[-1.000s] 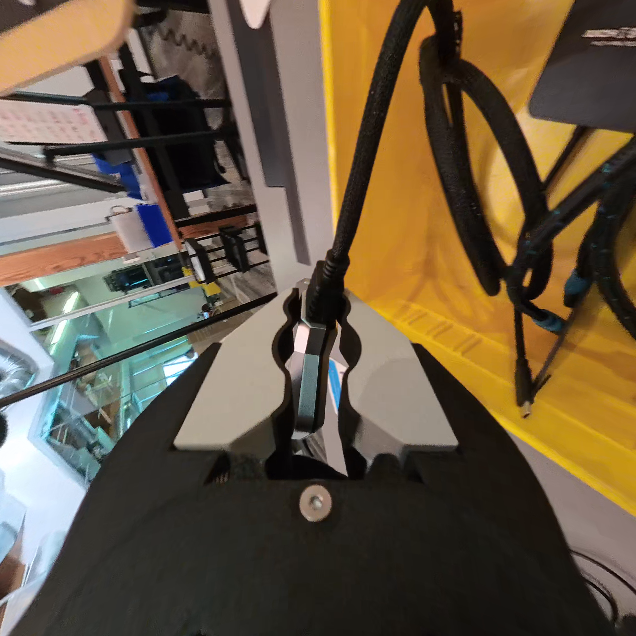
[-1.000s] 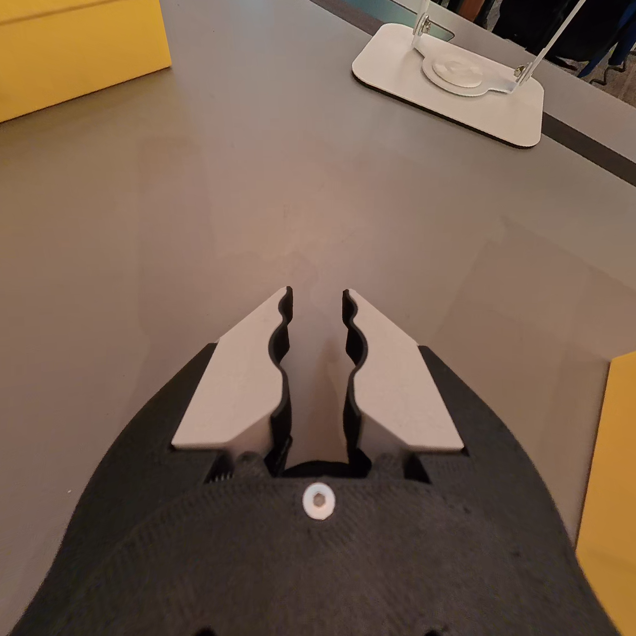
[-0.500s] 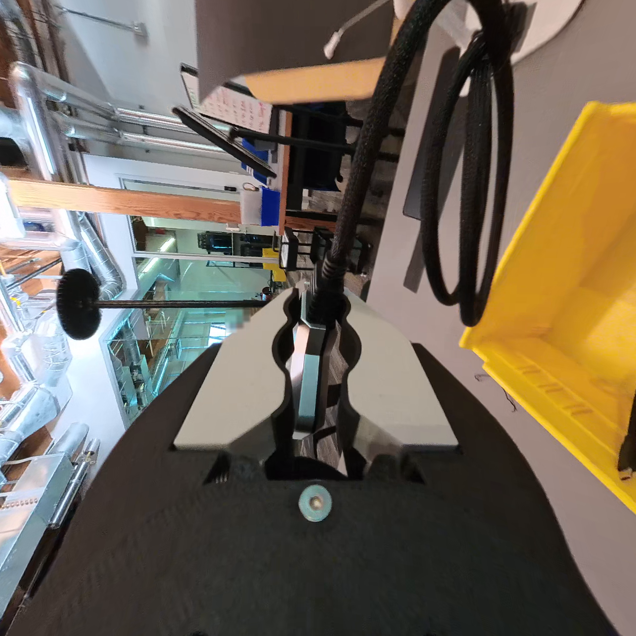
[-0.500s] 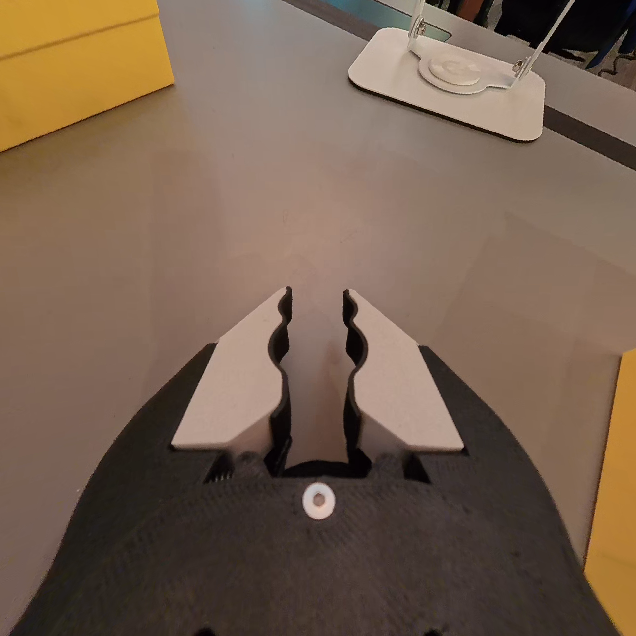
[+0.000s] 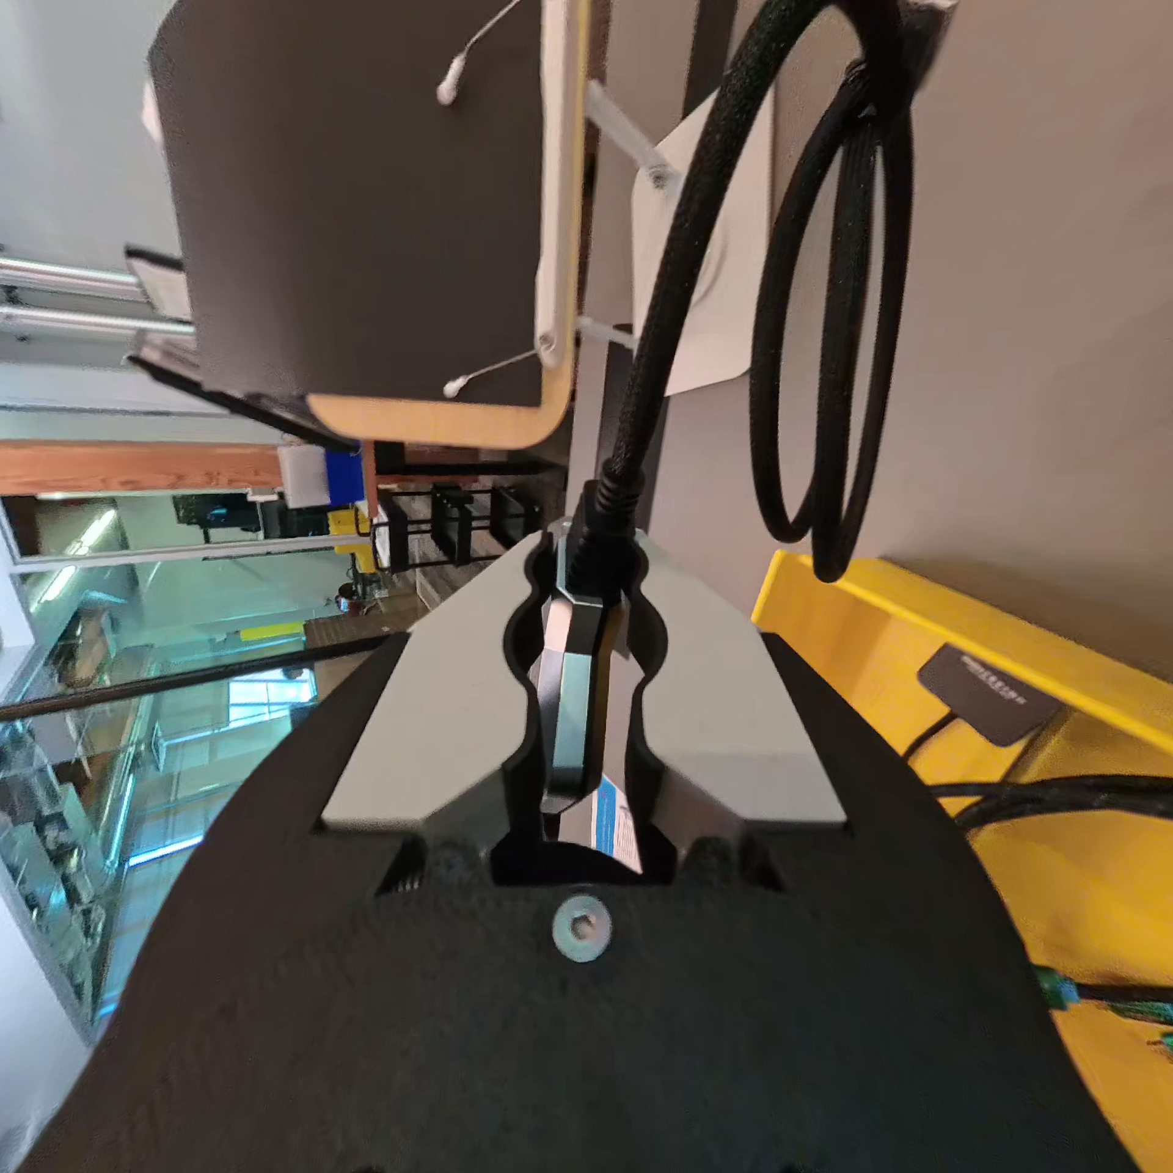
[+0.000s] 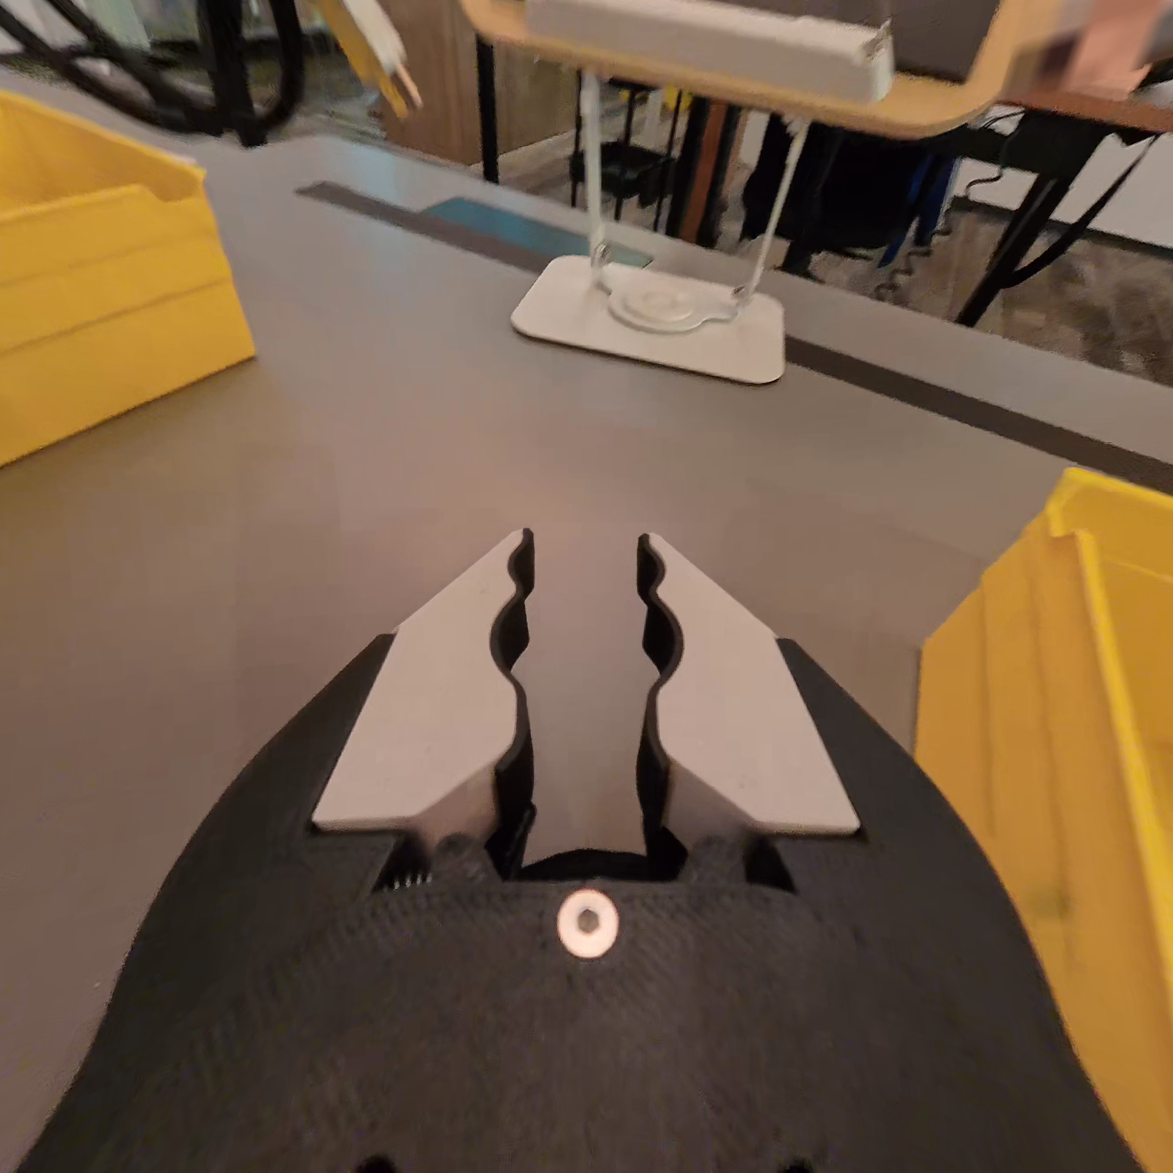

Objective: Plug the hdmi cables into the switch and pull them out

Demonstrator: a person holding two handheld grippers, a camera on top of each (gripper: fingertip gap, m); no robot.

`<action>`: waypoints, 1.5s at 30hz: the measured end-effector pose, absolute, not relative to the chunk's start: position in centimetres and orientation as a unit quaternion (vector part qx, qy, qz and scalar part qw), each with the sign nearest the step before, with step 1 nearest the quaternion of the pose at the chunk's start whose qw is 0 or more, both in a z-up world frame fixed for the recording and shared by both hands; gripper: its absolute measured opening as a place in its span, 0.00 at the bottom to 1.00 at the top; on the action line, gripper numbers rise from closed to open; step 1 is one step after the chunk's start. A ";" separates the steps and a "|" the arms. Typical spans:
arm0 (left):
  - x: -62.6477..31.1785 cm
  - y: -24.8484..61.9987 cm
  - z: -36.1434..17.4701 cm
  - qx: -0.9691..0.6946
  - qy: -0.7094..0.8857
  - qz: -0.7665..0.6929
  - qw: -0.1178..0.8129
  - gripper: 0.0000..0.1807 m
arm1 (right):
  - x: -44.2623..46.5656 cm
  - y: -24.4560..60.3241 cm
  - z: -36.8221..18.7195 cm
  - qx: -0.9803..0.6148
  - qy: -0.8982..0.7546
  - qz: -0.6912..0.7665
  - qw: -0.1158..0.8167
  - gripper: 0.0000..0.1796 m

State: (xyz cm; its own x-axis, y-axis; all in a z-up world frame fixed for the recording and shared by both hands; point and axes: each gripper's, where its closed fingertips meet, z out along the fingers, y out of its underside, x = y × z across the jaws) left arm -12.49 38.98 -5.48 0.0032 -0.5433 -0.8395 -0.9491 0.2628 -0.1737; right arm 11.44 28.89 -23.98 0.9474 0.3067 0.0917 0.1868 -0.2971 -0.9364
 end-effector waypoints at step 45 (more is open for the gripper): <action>6.7 33.7 -28.7 -0.811 0.195 -0.517 0.192 0.09 | 15.9 29.3 -22.0 -0.789 -0.092 0.063 0.605 0.17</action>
